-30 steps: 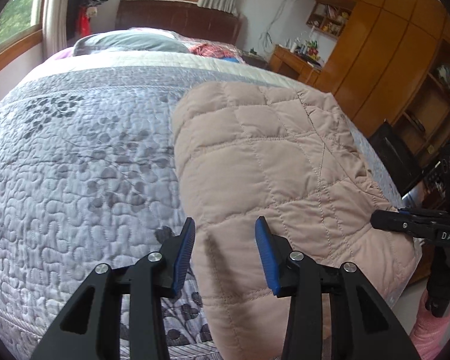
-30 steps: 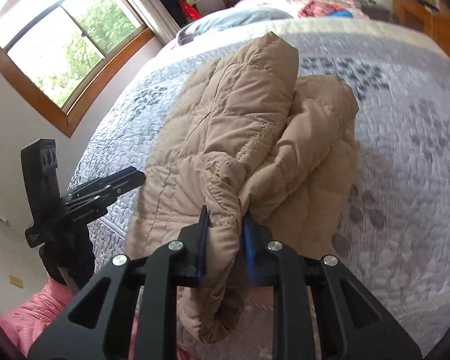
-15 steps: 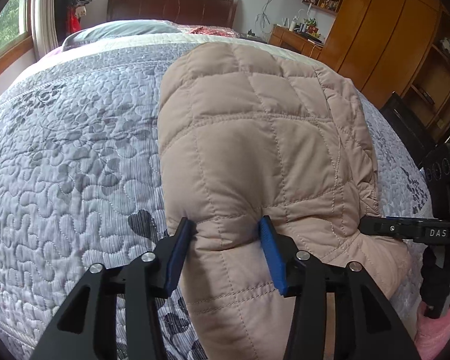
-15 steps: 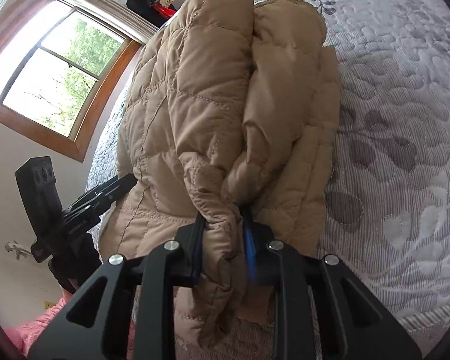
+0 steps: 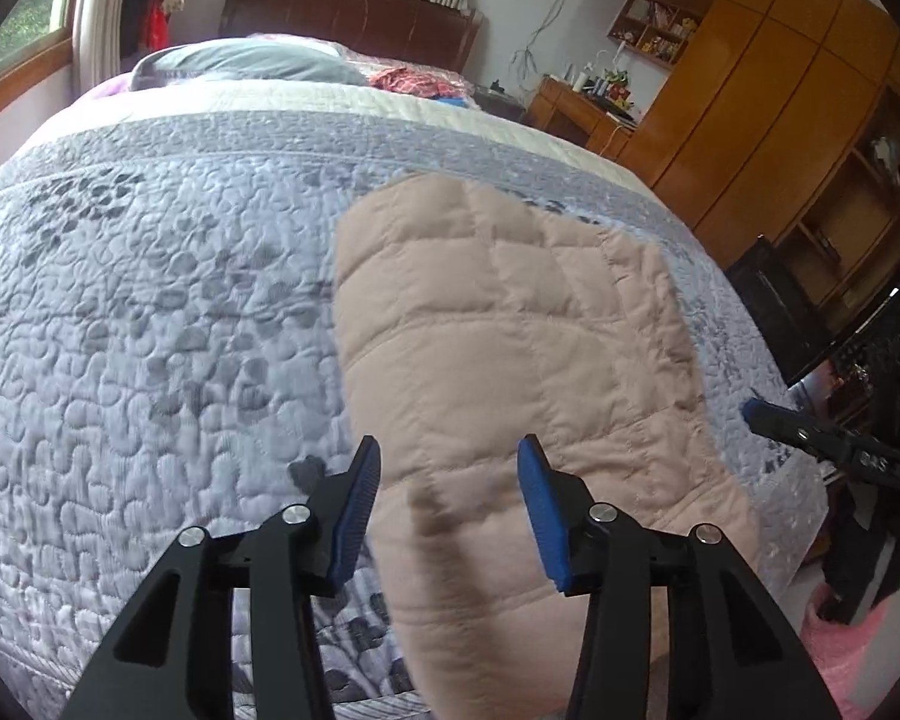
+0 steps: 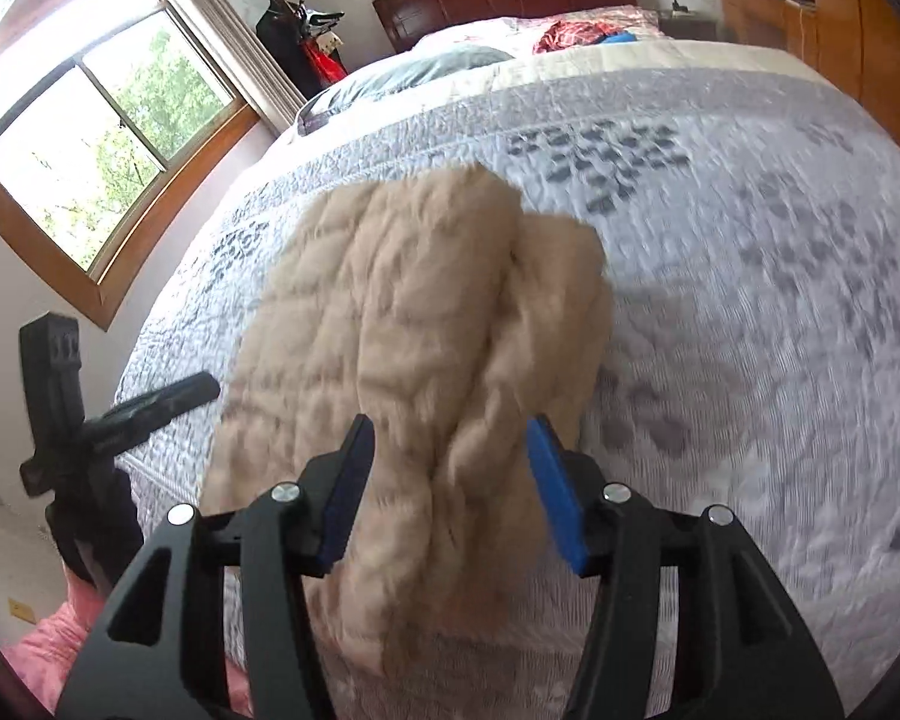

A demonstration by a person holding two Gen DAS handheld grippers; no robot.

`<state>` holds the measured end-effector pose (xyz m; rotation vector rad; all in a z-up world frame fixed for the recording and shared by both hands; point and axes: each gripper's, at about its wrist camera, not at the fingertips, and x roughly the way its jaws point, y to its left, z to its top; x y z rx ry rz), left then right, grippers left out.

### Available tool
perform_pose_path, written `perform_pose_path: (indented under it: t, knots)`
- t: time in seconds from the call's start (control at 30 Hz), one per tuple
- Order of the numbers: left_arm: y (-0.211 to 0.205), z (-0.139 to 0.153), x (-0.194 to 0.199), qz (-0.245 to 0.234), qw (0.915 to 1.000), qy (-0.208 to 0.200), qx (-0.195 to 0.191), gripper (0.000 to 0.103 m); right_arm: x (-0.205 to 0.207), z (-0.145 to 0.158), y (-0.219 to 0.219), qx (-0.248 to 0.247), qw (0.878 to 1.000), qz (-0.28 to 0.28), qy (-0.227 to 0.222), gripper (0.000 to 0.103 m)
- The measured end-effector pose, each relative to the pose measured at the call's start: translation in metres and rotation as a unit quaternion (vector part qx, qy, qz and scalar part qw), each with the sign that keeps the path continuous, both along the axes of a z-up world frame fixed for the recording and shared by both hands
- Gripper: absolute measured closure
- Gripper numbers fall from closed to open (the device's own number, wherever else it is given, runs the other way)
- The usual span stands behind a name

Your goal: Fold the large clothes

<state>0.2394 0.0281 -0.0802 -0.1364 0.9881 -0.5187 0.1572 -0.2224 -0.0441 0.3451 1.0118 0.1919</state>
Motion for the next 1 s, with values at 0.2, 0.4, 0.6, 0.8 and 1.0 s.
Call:
perform_pose_path:
  t: [0.2, 0.4, 0.6, 0.8, 1.0]
  knots:
    - [-0.025, -0.003, 0.021, 0.003, 0.9997, 0.003, 0.022, 0.056, 0.067, -0.021, -0.009, 0.047, 0.998, -0.011, 0.044, 0.044]
    - [-0.032, -0.011, 0.027, 0.006, 0.9993, 0.004, 0.036, 0.056, 0.087, -0.038, -0.014, 0.106, 0.993, 0.009, 0.058, 0.092]
    - [-0.04, 0.003, 0.015, -0.016, 0.9996, -0.014, 0.02, 0.056, 0.059, -0.011, -0.032, 0.1, 0.995, 0.0, 0.003, 0.095]
    - [-0.068, -0.026, 0.021, -0.032, 0.9971, -0.017, 0.067, 0.054, 0.066, -0.063, -0.049, 0.106, 0.992, -0.036, 0.058, 0.092]
    - [-0.065, -0.032, 0.03, -0.033, 0.9974, 0.004, 0.064, 0.054, 0.069, -0.08, -0.045, 0.107, 0.992, -0.036, 0.064, 0.088]
